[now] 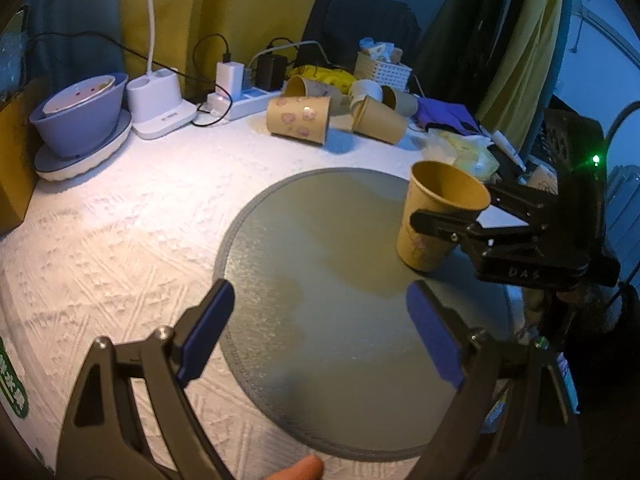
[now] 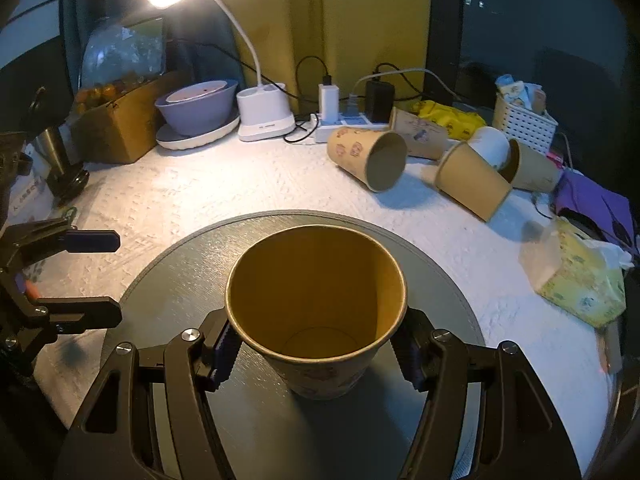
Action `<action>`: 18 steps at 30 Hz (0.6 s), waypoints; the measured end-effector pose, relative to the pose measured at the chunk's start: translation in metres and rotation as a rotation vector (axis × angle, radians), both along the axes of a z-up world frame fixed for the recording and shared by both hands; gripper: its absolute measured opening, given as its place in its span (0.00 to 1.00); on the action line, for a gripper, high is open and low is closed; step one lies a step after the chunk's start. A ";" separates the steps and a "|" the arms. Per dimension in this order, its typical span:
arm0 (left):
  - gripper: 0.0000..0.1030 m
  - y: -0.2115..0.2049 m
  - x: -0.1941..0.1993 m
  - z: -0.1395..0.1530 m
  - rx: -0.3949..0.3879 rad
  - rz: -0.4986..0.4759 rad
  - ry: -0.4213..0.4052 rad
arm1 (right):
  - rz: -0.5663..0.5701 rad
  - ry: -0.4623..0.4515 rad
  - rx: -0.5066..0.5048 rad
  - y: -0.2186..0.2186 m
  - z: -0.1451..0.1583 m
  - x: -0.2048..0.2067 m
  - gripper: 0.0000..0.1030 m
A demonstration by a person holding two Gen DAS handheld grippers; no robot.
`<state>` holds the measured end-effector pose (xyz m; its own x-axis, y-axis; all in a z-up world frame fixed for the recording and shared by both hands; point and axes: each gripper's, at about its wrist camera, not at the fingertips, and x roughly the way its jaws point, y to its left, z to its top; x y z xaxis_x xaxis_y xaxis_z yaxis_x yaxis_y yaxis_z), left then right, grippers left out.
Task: Flip cup upright
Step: 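Lower the upright cup onto the grey mat and open the right gripper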
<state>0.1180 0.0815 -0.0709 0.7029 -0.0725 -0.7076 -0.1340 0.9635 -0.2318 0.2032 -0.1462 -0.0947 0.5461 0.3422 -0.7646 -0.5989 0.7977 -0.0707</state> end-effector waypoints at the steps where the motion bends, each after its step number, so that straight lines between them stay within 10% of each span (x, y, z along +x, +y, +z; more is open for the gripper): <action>1: 0.86 -0.001 0.000 0.000 0.003 -0.002 -0.002 | -0.005 0.001 -0.003 -0.001 0.000 -0.001 0.67; 18: 0.86 -0.019 -0.025 0.010 -0.008 -0.017 -0.040 | -0.113 -0.001 -0.002 -0.025 0.007 -0.029 0.69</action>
